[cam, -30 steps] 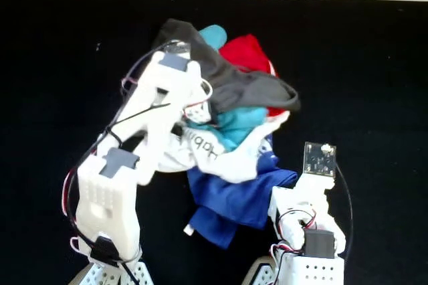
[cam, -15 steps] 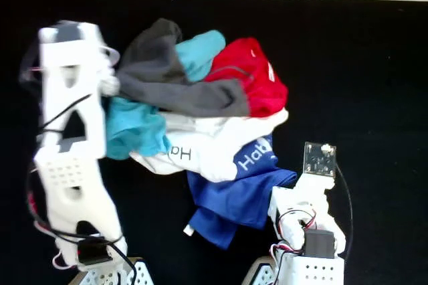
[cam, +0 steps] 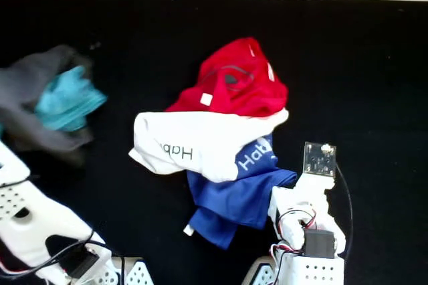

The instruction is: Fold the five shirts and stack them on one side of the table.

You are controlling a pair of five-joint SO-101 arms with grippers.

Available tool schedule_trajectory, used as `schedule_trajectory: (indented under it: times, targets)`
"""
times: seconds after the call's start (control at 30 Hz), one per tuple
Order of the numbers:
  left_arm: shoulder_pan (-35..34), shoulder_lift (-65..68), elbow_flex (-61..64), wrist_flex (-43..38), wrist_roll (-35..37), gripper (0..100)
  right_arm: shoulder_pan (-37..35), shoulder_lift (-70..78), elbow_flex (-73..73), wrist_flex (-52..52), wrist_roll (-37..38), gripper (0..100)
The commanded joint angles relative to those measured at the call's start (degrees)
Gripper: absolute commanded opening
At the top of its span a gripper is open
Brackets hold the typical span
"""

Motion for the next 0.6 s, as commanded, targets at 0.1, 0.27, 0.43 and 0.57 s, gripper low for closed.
schedule_trajectory:
  times: [0.1,0.27,0.43,0.57]
  targets:
    - [-2.68,-0.66,-6.81,0.44,-1.23,1,0.22,-0.66,7.6,0.4,-0.09,3.3]
    - [-2.24,-0.75,-6.99,0.53,-1.85,6,0.22,-0.66,7.6,0.4,-0.09,3.3]
    - [-0.92,-2.24,-6.73,0.97,-1.41,23,0.22,-0.66,7.6,0.4,-0.09,3.3]
    - [3.3,-7.34,-2.33,1.23,1.41,26,0.22,-0.66,7.6,0.4,-0.09,3.3]
